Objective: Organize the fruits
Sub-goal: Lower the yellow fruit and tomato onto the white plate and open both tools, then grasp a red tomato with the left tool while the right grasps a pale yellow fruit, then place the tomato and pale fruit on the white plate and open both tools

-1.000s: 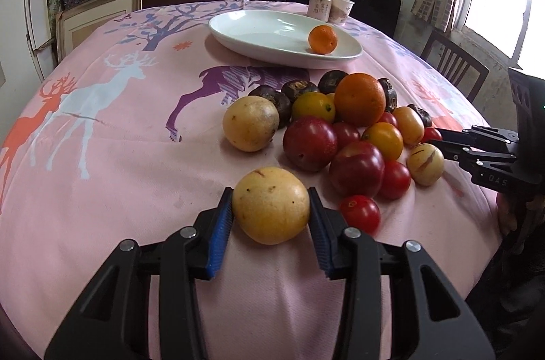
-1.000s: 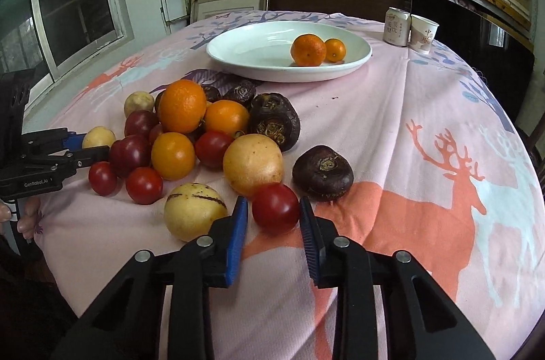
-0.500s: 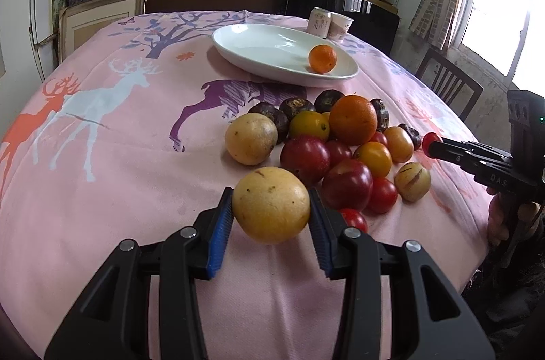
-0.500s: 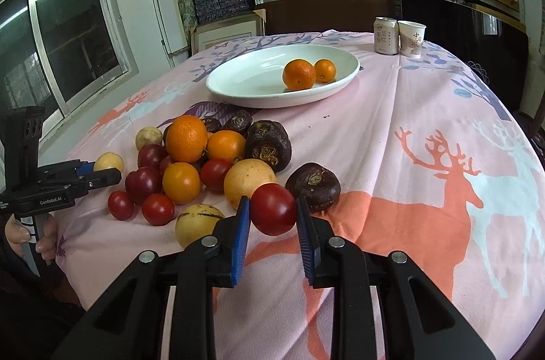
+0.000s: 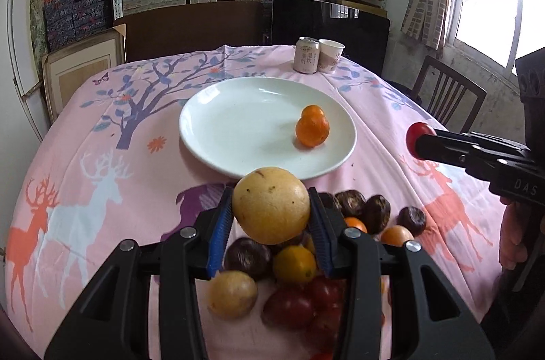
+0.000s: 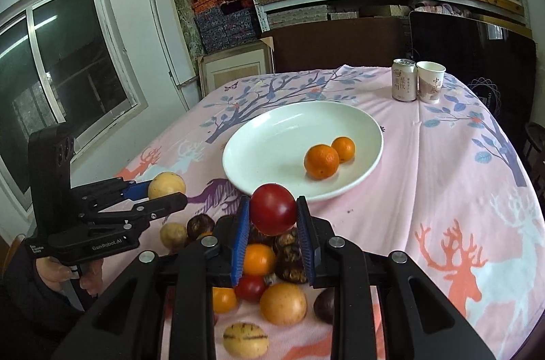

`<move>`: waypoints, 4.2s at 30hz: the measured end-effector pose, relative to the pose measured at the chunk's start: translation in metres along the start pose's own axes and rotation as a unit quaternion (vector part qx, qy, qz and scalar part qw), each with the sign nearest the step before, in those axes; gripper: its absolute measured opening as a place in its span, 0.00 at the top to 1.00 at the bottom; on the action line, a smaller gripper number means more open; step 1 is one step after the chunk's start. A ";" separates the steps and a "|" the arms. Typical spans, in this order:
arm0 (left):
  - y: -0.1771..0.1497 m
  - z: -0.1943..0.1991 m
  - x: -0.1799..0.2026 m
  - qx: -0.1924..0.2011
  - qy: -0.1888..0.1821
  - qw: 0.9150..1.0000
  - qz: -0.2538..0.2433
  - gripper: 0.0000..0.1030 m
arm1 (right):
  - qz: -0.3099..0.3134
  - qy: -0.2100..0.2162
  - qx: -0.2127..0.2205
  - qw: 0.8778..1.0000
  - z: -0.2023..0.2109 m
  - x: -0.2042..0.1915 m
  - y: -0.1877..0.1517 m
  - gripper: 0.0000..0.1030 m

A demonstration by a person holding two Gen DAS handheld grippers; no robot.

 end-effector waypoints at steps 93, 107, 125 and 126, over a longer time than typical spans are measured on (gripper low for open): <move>-0.092 0.057 0.017 -0.018 -0.007 1.000 -0.015 0.73 | 0.006 0.059 -0.002 0.998 0.038 -0.006 -0.065 0.62; 0.022 -0.032 -0.008 -0.006 0.006 1.000 -0.011 0.73 | -0.038 0.004 0.007 0.999 -0.033 0.020 0.045 0.62; 0.041 -0.055 -0.054 0.036 0.017 0.997 0.065 0.11 | -0.054 -0.006 -0.014 0.998 -0.113 0.023 0.061 0.51; 0.037 -0.047 -0.054 0.037 0.018 0.997 0.067 0.11 | -0.057 -0.001 -0.012 0.998 -0.105 0.024 0.057 0.50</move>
Point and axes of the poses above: each gripper's, at about its wrist camera, not at the fingertips, and z roughly against the way its jaws point, x to its right, y to its top, the point moved 6 cm from there along -z, roughly the way its jaws point, and after that the axes turned 1 degree about -y, right-handed, at the moved point
